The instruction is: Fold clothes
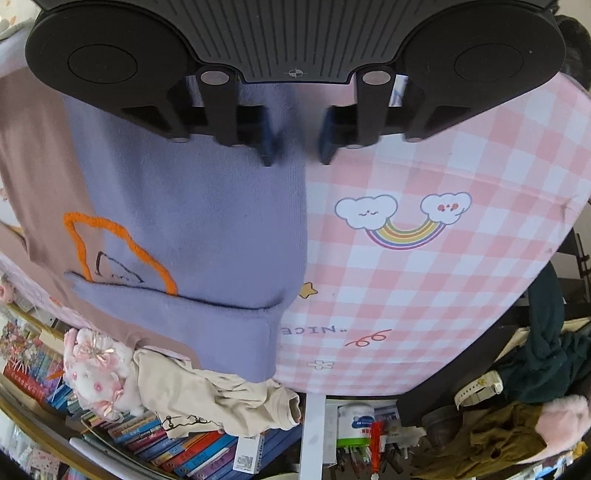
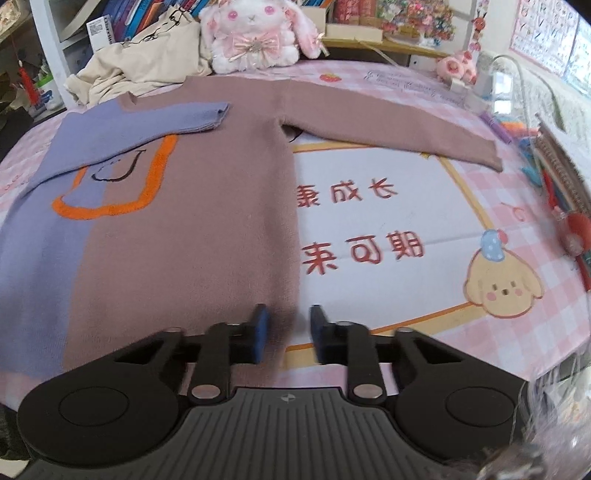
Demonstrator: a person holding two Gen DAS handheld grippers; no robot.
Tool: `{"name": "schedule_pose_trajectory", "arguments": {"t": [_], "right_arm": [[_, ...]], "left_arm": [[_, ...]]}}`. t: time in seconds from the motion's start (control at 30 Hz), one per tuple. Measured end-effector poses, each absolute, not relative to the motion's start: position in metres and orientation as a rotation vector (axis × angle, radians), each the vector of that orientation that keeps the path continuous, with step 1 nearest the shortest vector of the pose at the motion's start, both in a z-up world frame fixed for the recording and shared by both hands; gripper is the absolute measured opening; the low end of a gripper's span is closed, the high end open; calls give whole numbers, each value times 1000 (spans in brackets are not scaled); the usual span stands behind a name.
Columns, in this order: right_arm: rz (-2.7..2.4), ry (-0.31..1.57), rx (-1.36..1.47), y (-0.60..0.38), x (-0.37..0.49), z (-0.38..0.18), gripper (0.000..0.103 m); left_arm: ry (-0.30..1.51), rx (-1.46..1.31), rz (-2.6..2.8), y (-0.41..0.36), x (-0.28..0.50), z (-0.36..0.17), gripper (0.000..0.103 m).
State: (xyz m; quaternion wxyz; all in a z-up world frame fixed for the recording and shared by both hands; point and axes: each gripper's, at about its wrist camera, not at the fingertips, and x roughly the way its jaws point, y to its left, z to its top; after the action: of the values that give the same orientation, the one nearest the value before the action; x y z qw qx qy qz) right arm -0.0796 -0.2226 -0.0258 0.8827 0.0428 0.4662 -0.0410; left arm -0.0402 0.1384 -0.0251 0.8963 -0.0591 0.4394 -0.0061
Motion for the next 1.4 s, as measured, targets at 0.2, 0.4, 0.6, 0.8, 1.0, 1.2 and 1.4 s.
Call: {"name": "schedule_pose_trajectory", "arguments": {"t": [0.2, 0.4, 0.6, 0.8, 1.0, 1.2, 1.4], "right_arm": [[-61, 973, 80, -216, -73, -28, 10], [10, 970, 31, -200, -66, -29, 9], [58, 966, -10, -188, -63, -30, 9], [65, 966, -8, -187, -64, -31, 9], [51, 966, 10, -190, -65, -32, 9], [37, 953, 47, -191, -71, -26, 36], [7, 895, 34, -186, -86, -13, 57]], "left_arm": [[909, -153, -10, 147, -39, -26, 6], [904, -132, 35, 160, -35, -26, 6], [901, -125, 47, 171, -30, -27, 6], [902, -120, 44, 172, -31, -27, 6], [905, -133, 43, 175, -33, -28, 6], [906, -110, 4, 170, -38, -21, 24], [789, -46, -41, 152, -57, 1, 66]]}}
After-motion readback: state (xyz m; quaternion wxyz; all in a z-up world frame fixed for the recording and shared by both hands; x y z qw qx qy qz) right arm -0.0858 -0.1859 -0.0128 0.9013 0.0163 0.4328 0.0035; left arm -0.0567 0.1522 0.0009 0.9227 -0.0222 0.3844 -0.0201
